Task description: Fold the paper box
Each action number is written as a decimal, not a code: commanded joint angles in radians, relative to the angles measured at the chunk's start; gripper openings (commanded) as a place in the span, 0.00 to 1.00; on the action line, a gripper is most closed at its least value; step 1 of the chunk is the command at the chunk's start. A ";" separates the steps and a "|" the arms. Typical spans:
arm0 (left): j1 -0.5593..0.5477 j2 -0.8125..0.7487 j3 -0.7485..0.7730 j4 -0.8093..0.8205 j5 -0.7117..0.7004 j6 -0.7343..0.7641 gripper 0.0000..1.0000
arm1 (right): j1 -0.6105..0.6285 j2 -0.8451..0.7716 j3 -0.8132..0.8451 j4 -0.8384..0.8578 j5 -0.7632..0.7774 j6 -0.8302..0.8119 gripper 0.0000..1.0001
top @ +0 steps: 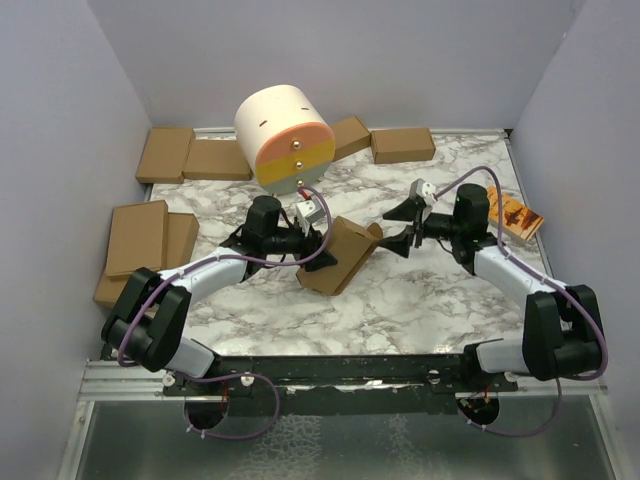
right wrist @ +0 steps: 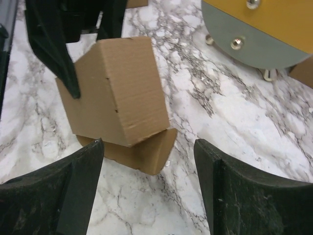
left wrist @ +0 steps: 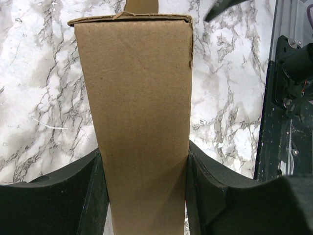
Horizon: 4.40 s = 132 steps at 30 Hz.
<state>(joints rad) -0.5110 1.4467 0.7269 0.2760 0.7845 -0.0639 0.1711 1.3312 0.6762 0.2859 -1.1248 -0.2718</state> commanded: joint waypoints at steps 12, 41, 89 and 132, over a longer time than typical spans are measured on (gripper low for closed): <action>-0.003 0.013 0.007 0.007 0.043 0.023 0.27 | -0.001 0.098 0.030 0.103 0.093 0.106 0.39; 0.029 0.026 -0.024 0.090 0.072 -0.020 0.26 | -0.001 0.002 -0.086 0.047 -0.009 -0.260 0.01; 0.028 0.017 -0.033 0.062 -0.027 0.024 0.25 | 0.074 -0.040 -0.124 -0.110 0.044 -0.564 0.01; 0.032 0.015 -0.044 0.074 -0.019 0.020 0.24 | 0.074 -0.057 -0.171 -0.211 0.051 -0.779 0.01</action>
<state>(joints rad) -0.4934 1.4681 0.6933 0.3283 0.8310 -0.0723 0.2379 1.2827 0.5362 0.1730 -1.0657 -1.0428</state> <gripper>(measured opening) 0.540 0.017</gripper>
